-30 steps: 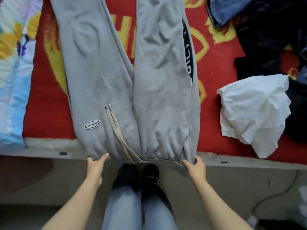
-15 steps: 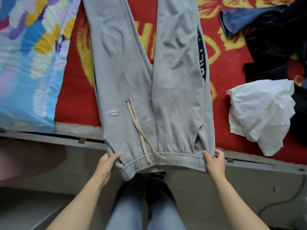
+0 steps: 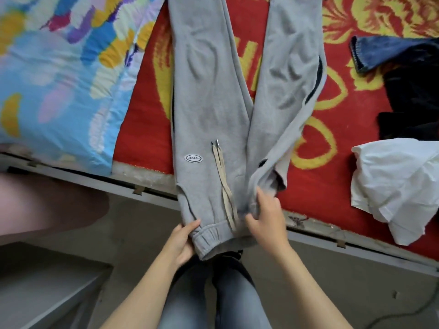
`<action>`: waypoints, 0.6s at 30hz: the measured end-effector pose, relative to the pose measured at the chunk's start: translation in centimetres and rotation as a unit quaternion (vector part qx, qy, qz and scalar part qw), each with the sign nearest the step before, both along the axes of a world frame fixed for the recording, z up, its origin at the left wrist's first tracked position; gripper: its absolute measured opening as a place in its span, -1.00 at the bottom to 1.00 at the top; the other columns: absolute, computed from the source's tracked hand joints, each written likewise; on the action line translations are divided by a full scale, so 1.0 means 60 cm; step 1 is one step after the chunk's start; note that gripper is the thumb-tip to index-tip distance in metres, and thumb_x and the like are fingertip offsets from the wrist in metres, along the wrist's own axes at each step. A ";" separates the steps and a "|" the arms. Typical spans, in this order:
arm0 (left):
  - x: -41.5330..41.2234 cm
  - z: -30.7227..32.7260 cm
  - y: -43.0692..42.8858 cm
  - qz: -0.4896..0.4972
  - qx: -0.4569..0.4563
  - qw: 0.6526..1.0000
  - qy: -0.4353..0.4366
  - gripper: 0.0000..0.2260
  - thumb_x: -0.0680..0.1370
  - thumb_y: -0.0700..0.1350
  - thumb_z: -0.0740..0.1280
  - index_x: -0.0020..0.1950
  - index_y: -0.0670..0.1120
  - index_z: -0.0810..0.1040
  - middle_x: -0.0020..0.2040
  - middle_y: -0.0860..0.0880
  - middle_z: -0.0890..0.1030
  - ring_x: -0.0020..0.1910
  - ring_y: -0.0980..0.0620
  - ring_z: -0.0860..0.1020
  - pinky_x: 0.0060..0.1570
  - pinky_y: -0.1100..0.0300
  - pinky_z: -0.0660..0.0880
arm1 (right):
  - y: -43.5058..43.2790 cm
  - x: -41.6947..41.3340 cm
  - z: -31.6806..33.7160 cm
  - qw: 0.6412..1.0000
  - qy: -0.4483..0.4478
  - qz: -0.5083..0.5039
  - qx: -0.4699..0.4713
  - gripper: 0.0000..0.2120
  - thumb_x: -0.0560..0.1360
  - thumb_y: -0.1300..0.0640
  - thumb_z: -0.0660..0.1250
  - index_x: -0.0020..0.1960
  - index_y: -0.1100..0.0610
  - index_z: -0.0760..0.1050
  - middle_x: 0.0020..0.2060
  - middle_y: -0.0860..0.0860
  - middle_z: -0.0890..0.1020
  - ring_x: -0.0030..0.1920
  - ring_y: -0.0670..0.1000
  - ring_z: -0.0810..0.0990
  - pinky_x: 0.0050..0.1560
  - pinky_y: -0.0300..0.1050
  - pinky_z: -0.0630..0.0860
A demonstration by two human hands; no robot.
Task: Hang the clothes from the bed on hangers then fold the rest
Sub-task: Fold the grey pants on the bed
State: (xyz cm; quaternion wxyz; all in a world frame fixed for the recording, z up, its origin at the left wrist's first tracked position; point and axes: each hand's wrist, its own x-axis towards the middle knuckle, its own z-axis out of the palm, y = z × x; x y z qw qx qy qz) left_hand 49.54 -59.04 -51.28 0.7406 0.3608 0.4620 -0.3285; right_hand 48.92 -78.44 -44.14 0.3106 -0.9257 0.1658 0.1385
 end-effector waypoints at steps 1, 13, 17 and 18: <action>-0.003 0.001 0.002 0.008 -0.006 1.000 0.001 -0.71 0.55 -0.35 0.20 0.27 -0.31 0.42 0.09 -0.31 0.57 0.00 -0.22 0.57 -0.13 -0.06 0.60 | 0.029 0.010 0.000 0.997 0.014 0.075 -0.014 -0.38 0.40 0.25 0.29 0.44 0.22 0.24 0.12 0.14 0.48 0.14 0.16 0.37 0.12 -0.03 0.28; -0.021 -0.005 0.030 -0.010 -0.111 0.994 0.005 -0.38 0.44 0.24 0.21 0.21 -0.25 0.54 0.18 -0.27 0.58 0.13 -0.15 0.59 0.04 0.00 0.56 | 0.153 -0.015 -0.045 0.969 0.093 0.141 0.182 -0.66 0.58 0.19 0.13 0.33 0.12 0.44 0.18 0.02 0.56 0.16 0.05 0.41 0.17 -0.20 0.25; -0.028 -0.025 0.026 0.047 -0.050 0.998 0.008 -0.51 0.46 -0.14 0.31 0.33 -0.34 0.38 0.16 -0.32 0.53 -0.01 -0.15 0.58 -0.07 0.03 0.59 | 0.133 -0.013 -0.062 0.939 0.174 0.030 0.293 -0.63 0.49 0.41 0.10 0.19 0.23 0.53 0.14 0.07 0.59 0.13 -0.05 0.51 0.18 -0.30 0.37; -0.029 -0.029 0.025 0.051 -0.037 0.998 0.015 -0.58 0.51 -0.18 0.28 0.32 -0.33 0.38 0.11 -0.31 0.54 -0.05 -0.14 0.58 -0.14 0.02 0.61 | 0.126 -0.011 -0.066 0.921 0.188 -0.037 0.338 -0.64 0.49 0.44 0.09 0.15 0.24 0.54 0.11 0.13 0.59 0.10 -0.04 0.53 0.17 -0.27 0.41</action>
